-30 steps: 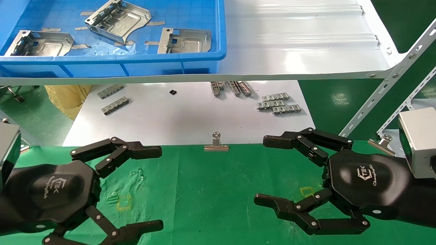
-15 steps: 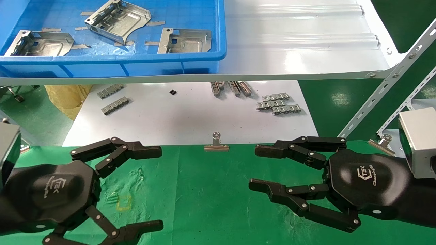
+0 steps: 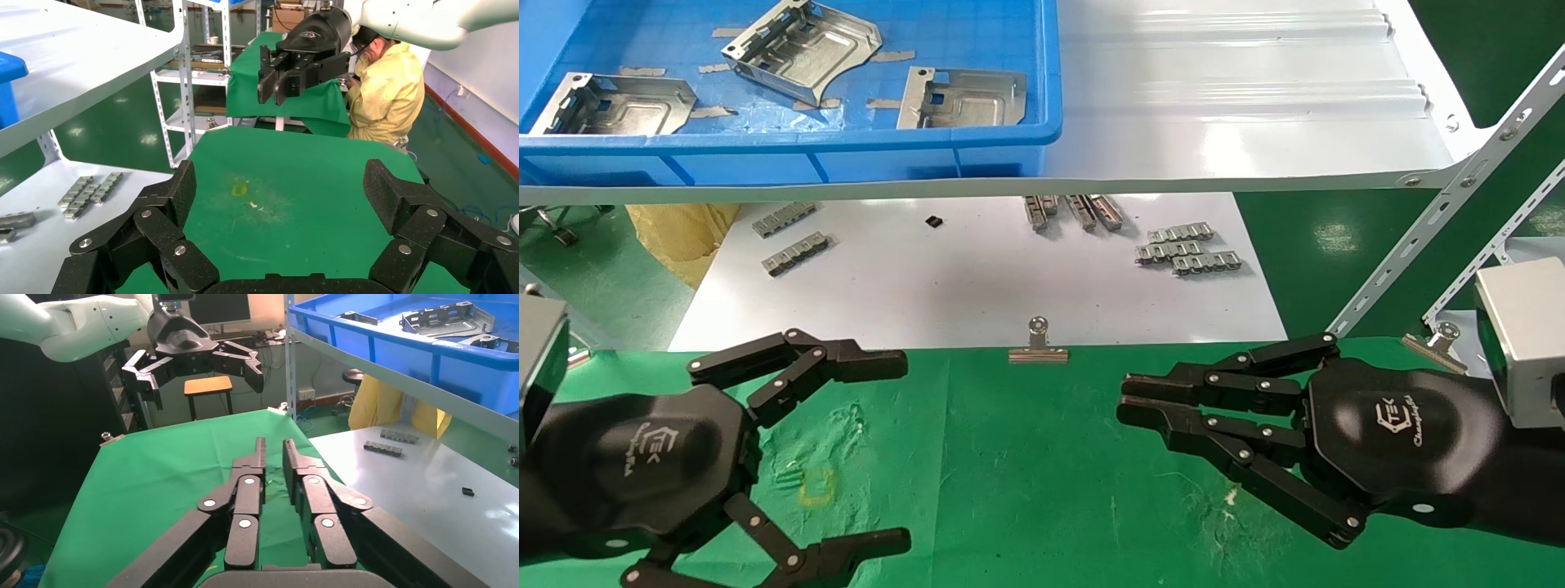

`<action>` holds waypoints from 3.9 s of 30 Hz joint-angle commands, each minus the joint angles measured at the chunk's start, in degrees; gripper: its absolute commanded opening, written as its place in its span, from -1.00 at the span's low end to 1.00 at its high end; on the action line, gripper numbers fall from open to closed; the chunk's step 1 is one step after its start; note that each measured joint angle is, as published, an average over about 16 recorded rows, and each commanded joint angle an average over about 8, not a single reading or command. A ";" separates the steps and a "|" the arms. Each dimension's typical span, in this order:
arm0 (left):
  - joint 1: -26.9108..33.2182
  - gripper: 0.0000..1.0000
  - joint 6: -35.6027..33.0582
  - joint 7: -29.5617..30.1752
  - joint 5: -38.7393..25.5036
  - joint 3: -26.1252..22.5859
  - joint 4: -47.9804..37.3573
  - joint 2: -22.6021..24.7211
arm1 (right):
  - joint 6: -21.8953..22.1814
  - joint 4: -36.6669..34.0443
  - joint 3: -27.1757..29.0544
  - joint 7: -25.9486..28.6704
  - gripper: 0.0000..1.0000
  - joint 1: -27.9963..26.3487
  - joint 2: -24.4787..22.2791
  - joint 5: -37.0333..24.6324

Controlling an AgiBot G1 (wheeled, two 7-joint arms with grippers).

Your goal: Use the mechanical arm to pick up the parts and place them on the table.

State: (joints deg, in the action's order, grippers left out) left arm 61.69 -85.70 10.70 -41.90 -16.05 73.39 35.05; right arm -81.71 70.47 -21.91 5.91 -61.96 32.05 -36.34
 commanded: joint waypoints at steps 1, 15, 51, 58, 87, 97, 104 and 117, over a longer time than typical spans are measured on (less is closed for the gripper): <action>0.00 1.00 0.00 0.00 0.00 0.00 0.00 0.00 | 0.00 0.00 0.00 0.00 -1.00 0.00 0.00 0.00; -0.02 1.00 0.00 0.01 0.00 0.00 0.02 0.00 | 0.00 0.00 0.00 0.00 -1.00 0.00 0.00 0.00; 56.64 -1.00 32.70 -8.46 -39.27 -15.75 -65.29 27.72 | 0.00 0.00 0.00 0.00 1.00 0.00 0.00 0.00; 57.02 -1.00 37.49 -8.36 -40.32 -16.32 -70.70 28.53 | 0.00 0.00 0.00 0.00 1.00 0.00 0.00 0.00; 55.11 -1.00 33.86 -11.98 -35.86 -13.22 -72.11 27.21 | 0.00 0.00 0.00 0.00 1.00 0.00 0.00 0.00; 57.93 -1.00 19.81 -14.03 -33.69 -11.95 -69.23 24.75 | 0.00 0.00 0.00 0.00 1.00 0.00 0.00 0.00; 58.41 -1.00 -1.14 -17.18 -31.00 -11.09 -65.59 22.18 | 0.00 0.00 0.00 0.00 1.00 0.00 0.00 0.00; 43.97 -1.00 -6.31 -17.39 -17.14 -18.55 -38.69 12.36 | 0.00 0.00 0.00 0.00 1.00 0.00 0.00 0.00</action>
State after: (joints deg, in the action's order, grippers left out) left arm 106.56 -91.81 -7.80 -61.06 -34.98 32.29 47.81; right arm -81.71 70.47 -21.92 5.91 -61.96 32.05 -36.34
